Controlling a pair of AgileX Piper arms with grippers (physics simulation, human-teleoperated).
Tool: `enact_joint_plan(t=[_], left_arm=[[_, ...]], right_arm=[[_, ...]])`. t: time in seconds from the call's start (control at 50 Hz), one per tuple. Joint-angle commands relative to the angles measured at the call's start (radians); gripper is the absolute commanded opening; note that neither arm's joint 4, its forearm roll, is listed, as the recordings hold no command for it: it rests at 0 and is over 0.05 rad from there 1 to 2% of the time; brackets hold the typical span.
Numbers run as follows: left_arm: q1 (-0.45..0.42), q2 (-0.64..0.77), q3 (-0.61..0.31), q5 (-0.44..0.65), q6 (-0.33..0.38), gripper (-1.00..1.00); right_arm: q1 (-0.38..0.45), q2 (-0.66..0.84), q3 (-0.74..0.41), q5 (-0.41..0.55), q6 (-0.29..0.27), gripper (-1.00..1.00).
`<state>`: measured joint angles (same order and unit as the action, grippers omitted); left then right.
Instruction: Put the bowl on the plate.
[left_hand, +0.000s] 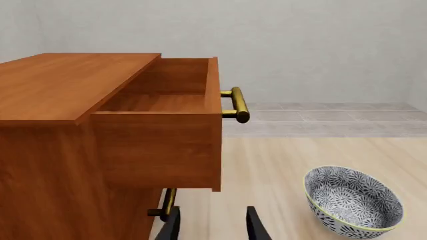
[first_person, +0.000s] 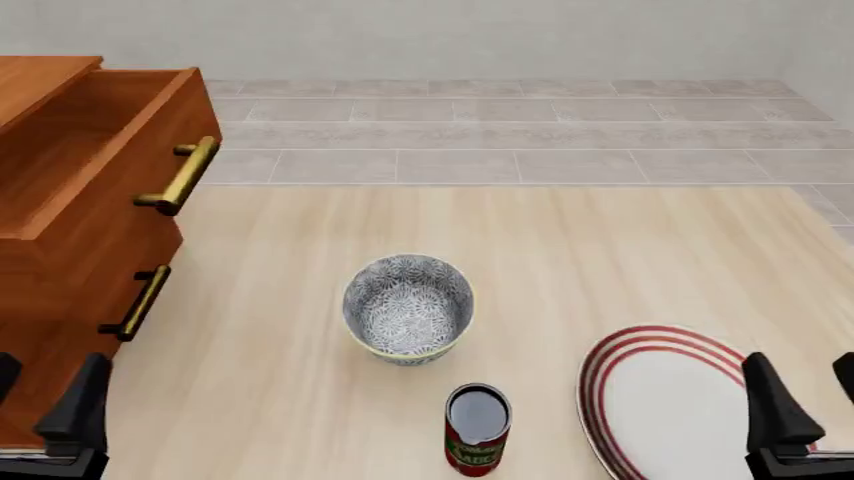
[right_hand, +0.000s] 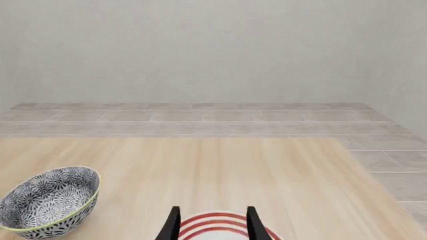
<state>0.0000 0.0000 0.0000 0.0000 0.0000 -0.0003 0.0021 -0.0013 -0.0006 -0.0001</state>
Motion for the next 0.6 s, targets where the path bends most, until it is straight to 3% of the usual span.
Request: enact_joint_plan(t=[0.02,0.28,0.4,0.42,0.6], left_arm=[[0.000,0.000,0.000,0.000,0.000,1.00],[0.000,0.000,0.000,0.000,0.000,1.00],[0.000,0.000,0.000,0.000,0.000,1.00],[0.000,0.000,0.000,0.000,0.000,1.00],[0.000,0.000,0.000,0.000,0.000,1.00]], right_arm=[[0.000,0.012,-0.004,-0.006,-0.002,1.00],[0.028,0.095,-0.045,-0.018,-0.008,1.00],[0.050,0.289,-0.131,-0.127,-0.008,1.00],[0.101,0.411,-0.248,-0.145,-0.027,1.00],[0.166,0.535,-0.304,-0.186,-0.039,1.00]])
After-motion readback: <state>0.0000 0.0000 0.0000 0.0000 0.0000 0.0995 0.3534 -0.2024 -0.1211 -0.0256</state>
